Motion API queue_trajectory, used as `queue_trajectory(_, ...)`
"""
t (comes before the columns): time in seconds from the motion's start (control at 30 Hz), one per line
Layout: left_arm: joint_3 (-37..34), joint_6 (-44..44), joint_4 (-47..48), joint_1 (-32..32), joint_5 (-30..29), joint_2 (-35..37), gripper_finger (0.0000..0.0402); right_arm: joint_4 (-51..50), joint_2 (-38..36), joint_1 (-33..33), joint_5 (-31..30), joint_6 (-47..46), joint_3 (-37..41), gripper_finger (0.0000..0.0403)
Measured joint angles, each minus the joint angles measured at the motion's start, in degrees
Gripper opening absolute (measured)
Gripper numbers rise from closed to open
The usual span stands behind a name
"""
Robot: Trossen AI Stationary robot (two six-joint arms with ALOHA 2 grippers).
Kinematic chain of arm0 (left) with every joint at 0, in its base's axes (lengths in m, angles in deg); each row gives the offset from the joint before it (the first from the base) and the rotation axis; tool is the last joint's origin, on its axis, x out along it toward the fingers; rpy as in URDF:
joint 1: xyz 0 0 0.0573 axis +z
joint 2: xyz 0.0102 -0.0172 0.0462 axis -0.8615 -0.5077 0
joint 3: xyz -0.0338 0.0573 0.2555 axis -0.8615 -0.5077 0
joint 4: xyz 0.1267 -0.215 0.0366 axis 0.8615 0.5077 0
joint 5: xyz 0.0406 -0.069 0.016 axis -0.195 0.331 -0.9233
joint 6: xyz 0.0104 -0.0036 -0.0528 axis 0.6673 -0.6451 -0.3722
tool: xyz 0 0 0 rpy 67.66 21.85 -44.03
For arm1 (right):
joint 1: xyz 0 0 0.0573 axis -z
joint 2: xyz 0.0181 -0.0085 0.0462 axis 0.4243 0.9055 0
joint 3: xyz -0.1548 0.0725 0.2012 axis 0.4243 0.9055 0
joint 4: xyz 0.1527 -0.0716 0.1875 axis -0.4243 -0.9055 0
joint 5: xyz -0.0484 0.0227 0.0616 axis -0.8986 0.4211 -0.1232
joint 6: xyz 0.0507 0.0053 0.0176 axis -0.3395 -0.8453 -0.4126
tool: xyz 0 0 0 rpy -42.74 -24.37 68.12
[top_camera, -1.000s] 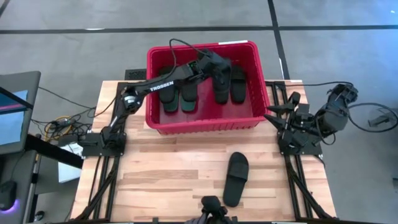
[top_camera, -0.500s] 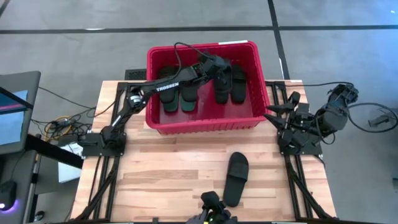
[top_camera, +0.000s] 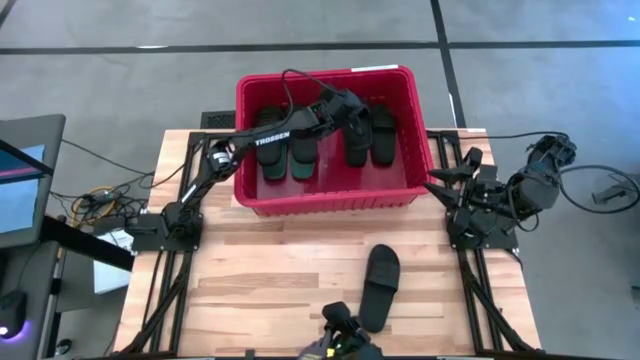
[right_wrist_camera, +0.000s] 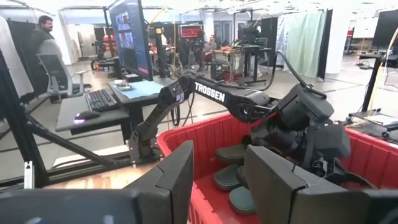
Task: Pick and place slides into bin
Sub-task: Put the black slide into the red bin
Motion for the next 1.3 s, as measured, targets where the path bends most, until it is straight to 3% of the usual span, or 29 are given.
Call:
queue_trajectory(0.23,0.0,-0.38,0.22,0.5,0.43,0.0,0.0055,-0.09,0.02,0.0,0.0,-0.02,0.0,0.0131)
queue_trajectory(0.67,0.0,-1.48,-1.88,1.49,6.51,0.04,0.0114,-0.36,0.06,0.0,0.0,-0.56,0.0,0.0131)
queue_trajectory(0.83,0.0,-1.52,-1.71,2.33,10.32,0.04,0.0128,-0.37,0.06,0.0,0.0,-0.59,0.0,0.0131)
queue_trajectory(1.07,0.0,-3.37,-1.48,2.54,11.12,0.09,0.0143,-0.35,0.06,0.0,0.0,-0.59,0.0,0.0131)
queue_trajectory(1.3,0.07,-8.29,0.75,3.54,17.0,0.2,0.0155,-0.37,0.06,-0.02,0.05,-1.51,0.0,0.0131)
